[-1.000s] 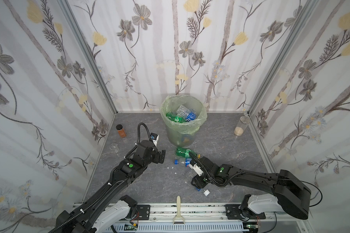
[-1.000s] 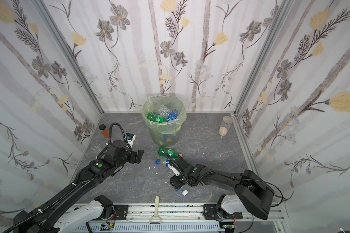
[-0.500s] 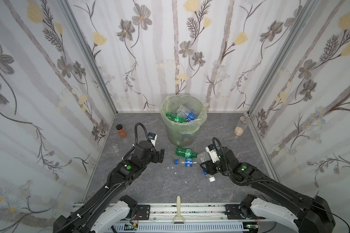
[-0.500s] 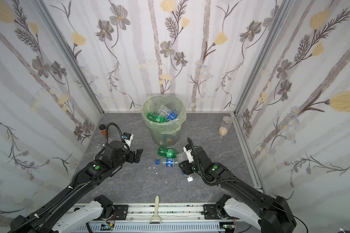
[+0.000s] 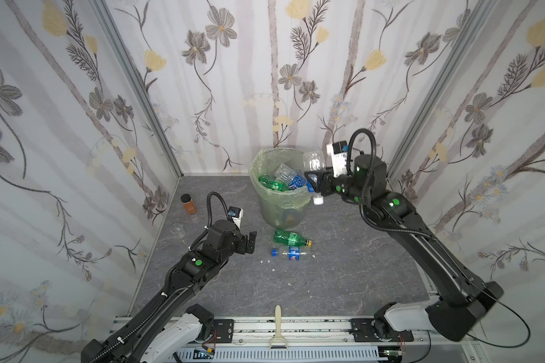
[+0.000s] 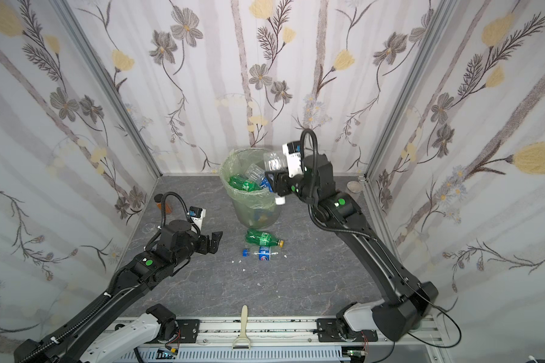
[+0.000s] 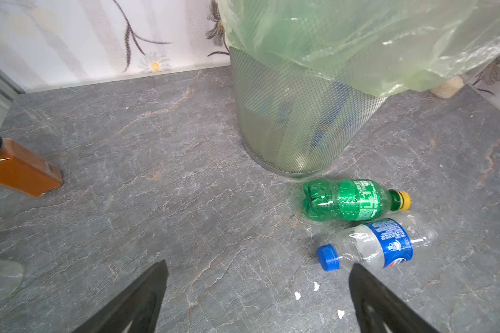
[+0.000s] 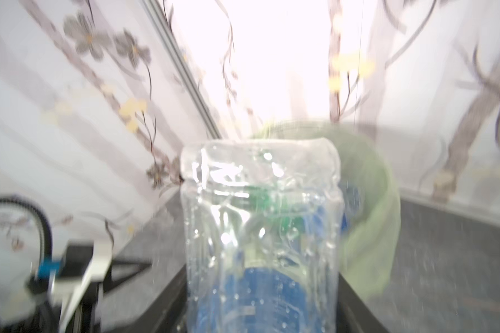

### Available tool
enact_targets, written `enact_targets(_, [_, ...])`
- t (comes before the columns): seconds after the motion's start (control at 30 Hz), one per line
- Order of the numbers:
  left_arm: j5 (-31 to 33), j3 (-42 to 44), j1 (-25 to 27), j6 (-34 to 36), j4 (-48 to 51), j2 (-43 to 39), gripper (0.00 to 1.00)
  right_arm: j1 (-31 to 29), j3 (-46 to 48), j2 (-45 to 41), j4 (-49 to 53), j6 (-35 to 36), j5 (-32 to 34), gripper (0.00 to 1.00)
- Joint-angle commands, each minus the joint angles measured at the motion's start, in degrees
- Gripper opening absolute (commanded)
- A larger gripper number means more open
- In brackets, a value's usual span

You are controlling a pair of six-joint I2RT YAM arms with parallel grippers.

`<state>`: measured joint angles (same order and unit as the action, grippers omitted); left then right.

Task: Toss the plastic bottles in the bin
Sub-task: 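Lift the bottle over the bin and open the right gripper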

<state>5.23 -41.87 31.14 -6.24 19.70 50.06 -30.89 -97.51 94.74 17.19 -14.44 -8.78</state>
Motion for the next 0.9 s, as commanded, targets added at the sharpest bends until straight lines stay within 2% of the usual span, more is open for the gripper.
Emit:
enact_targets(0.0, [-3.97,-0.75,0.07,-0.68,-0.73,-0.73,1.00,1.69,-16.12,13.29,1.86,0.39,0.16,0.93])
enact_targets(0.07, [-4.98,-0.76,0.15,-0.91,-0.75,-1.67,1.00,2.13,-21.48,16.76,4.41,0.20,0.13,0.96])
enact_targets(0.2, [-5.19,-0.72,0.63,-1.28,-0.84,-3.51,1.00,2.31,-16.57,12.57,2.96,2.44,0.45,1.00])
enact_targets(0.33, [-5.23,-0.76,1.65,0.06,-0.81,-1.81,1.00,2.50,-2.93,2.77,-2.64,4.19,2.52,1.00])
enact_targets(0.53, [-3.84,-2.04,6.84,2.44,-0.89,3.78,0.99,4.89,16.49,-13.06,-6.49,3.85,5.13,1.00])
enact_targets(0.7, [-3.56,-3.49,11.94,4.79,-1.21,9.67,0.96,10.22,33.21,-24.47,-9.10,1.17,6.76,1.00])
enact_targets(0.87, [-0.72,-5.37,17.96,8.01,-2.28,16.68,0.90,16.53,46.78,-30.83,-11.93,-2.69,3.18,1.00])
